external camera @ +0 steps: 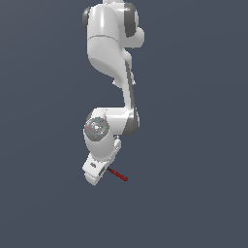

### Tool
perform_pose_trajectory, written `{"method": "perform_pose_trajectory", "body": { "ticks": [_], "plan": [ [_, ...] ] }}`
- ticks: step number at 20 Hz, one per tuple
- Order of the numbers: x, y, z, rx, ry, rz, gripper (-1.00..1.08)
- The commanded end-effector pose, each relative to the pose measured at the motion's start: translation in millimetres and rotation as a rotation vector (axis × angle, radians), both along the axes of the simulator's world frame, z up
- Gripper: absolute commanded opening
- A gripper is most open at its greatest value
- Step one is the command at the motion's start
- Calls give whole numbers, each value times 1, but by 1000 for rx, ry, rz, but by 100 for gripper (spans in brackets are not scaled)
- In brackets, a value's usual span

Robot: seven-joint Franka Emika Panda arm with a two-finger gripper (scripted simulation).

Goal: Pick up the object and move it to a goal position.

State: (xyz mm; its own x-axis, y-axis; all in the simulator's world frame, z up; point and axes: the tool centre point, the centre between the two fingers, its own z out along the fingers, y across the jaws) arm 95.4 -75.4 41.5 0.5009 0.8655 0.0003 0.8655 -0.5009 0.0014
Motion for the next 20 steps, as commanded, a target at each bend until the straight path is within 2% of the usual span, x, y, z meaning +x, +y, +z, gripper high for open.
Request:
{"method": "perform_pose_trajectory", "body": {
  "ticks": [1,10,11,20],
  "plan": [
    [-1,0,-15,0,2,1,100],
    [0,0,-34,0,1,3,100],
    [0,0,-34,0,1,3,-100],
    [0,0,-34,0,1,3,-100]
  ]
}}
